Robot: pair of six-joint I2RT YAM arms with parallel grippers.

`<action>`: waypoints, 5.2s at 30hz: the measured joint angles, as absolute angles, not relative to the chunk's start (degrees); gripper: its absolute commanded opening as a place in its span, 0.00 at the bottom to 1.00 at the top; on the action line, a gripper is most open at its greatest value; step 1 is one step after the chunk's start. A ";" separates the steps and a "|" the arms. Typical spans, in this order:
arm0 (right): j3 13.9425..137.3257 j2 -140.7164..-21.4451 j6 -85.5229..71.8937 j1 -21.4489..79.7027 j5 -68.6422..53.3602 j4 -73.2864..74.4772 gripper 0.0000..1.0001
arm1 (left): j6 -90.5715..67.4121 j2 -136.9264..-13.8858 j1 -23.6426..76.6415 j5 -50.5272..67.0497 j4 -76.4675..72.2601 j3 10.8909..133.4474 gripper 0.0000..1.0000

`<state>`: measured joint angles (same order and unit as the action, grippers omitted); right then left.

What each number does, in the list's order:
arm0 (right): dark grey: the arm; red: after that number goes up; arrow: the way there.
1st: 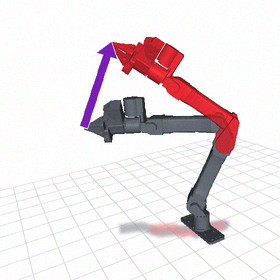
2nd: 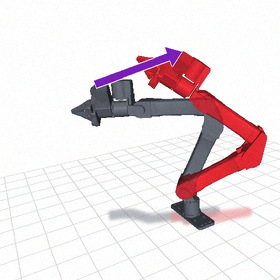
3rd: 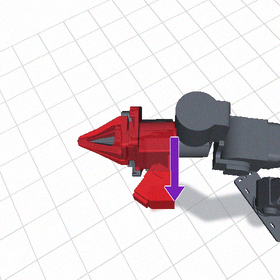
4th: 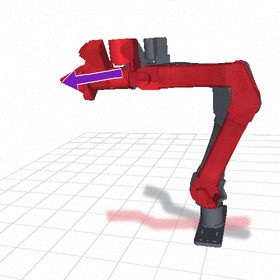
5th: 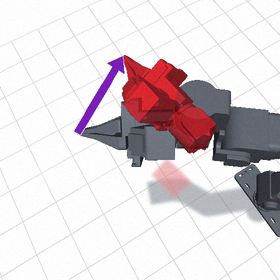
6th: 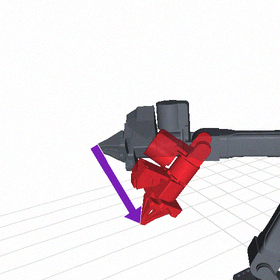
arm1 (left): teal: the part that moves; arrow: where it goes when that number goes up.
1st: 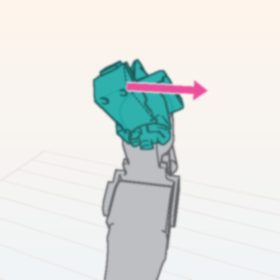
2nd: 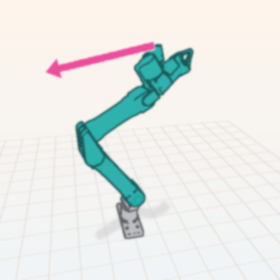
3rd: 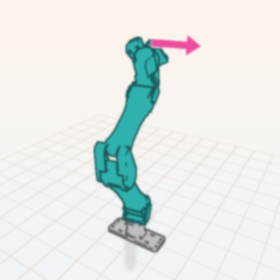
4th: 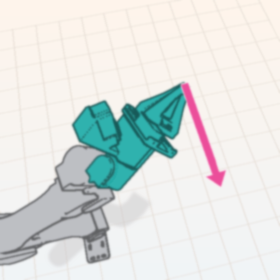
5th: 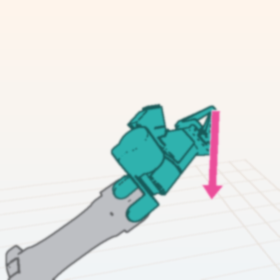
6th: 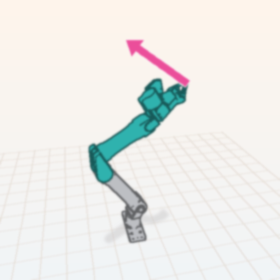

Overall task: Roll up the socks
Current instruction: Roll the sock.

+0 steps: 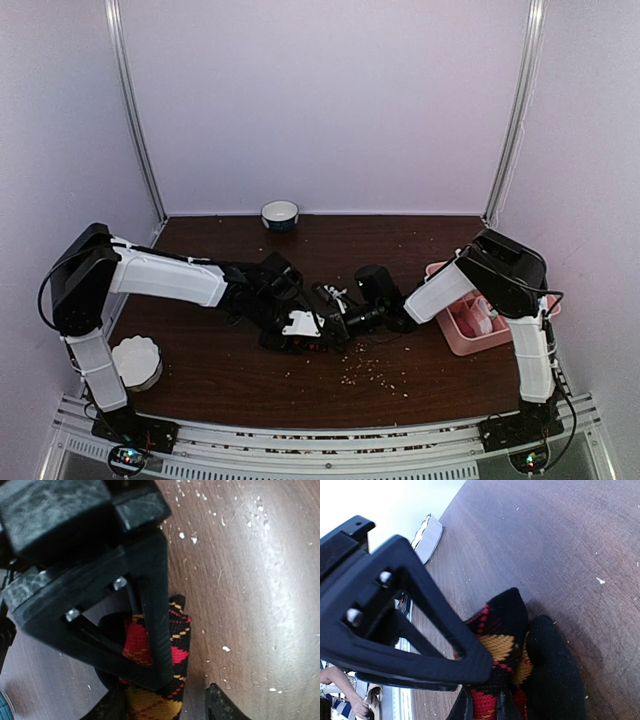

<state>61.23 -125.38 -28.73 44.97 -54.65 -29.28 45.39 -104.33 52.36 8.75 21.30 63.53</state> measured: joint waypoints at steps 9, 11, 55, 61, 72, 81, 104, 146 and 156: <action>60.20 -125.25 -30.09 44.80 -54.63 -31.29 0.29 | 46.06 -107.96 52.45 5.58 22.63 66.65 0.00; 58.85 -124.57 -30.09 44.51 -54.08 -32.60 0.36 | 46.46 -109.36 52.40 5.76 26.68 69.78 0.00; 37.56 -67.75 -9.76 57.63 10.15 -19.46 0.99 | 39.35 -114.69 38.24 49.15 75.24 103.26 0.00; 41.63 -72.03 -9.52 59.44 -6.20 -18.28 1.00 | 40.01 -113.93 38.24 49.41 78.67 103.85 0.00; 54.04 -86.06 -10.61 60.10 -19.44 -15.88 0.63 | 42.63 -113.89 38.24 51.24 84.12 104.79 0.00; 57.01 -89.89 -14.09 59.68 -23.64 -14.98 0.08 | 46.13 -113.01 38.20 52.93 88.31 106.83 0.27; 56.97 -88.60 -32.91 59.22 -7.77 -19.59 0.00 | 37.47 -90.08 45.82 19.35 60.86 97.23 0.98; 61.63 -94.65 -63.53 60.36 -5.58 -29.19 0.00 | 44.07 -87.57 54.61 -17.23 36.45 82.87 0.57; 61.54 -96.23 -64.93 59.27 -5.98 -32.47 0.53 | 42.15 -86.76 53.93 -15.16 38.26 83.05 0.00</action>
